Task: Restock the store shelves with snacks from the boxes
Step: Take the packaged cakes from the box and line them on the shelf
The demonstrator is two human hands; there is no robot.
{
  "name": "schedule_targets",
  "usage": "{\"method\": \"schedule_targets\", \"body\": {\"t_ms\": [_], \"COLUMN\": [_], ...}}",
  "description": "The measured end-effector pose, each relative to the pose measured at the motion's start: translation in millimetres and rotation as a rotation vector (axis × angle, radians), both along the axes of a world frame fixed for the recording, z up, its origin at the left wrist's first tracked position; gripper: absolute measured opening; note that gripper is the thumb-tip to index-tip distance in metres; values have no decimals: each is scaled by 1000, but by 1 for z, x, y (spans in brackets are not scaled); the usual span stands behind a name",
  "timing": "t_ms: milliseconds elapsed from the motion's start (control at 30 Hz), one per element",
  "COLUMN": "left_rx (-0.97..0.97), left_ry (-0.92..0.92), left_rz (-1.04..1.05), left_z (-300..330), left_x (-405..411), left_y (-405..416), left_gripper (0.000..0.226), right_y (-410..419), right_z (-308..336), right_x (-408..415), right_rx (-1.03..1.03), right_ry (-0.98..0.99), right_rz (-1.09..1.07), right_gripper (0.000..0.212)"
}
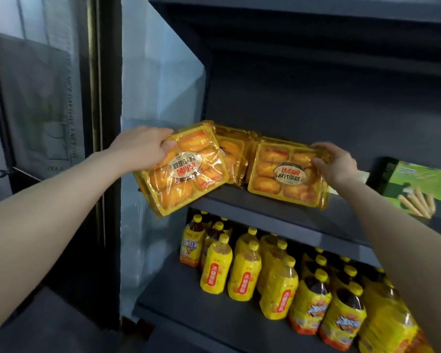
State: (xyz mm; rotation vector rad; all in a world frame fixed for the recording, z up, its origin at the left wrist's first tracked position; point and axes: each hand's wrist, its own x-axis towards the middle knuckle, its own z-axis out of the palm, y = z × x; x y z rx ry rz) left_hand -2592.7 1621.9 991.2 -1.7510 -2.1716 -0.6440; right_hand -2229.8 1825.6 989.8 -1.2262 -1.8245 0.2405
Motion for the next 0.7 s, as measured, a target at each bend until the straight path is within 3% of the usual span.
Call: {"method": "schedule_targets", "body": {"t_ms": [267, 400, 500, 567, 700], "left_rx": [-19, -8, 59, 150, 323], "left_ry": [-57, -57, -96, -186, -590], "left_rz": [-135, -218, -285, -314, -404], "left_z": [4, 14, 24, 30, 40], "left_x": [-21, -15, 4, 21, 60], "left_y": [40, 53, 64, 73, 95], "left_gripper": [33, 28, 29, 32, 46], "right_y": [39, 33, 9, -8, -29], "right_z": [-21, -9, 14, 24, 35], "right_x": [-22, -27, -48, -63, -78], "right_rx": [45, 241, 318, 260, -205], "right_ry": [-323, -536, -436, -281, 171], "right_rz": [-161, -223, -14, 98, 349], "right_gripper": [42, 52, 47, 45, 75]}}
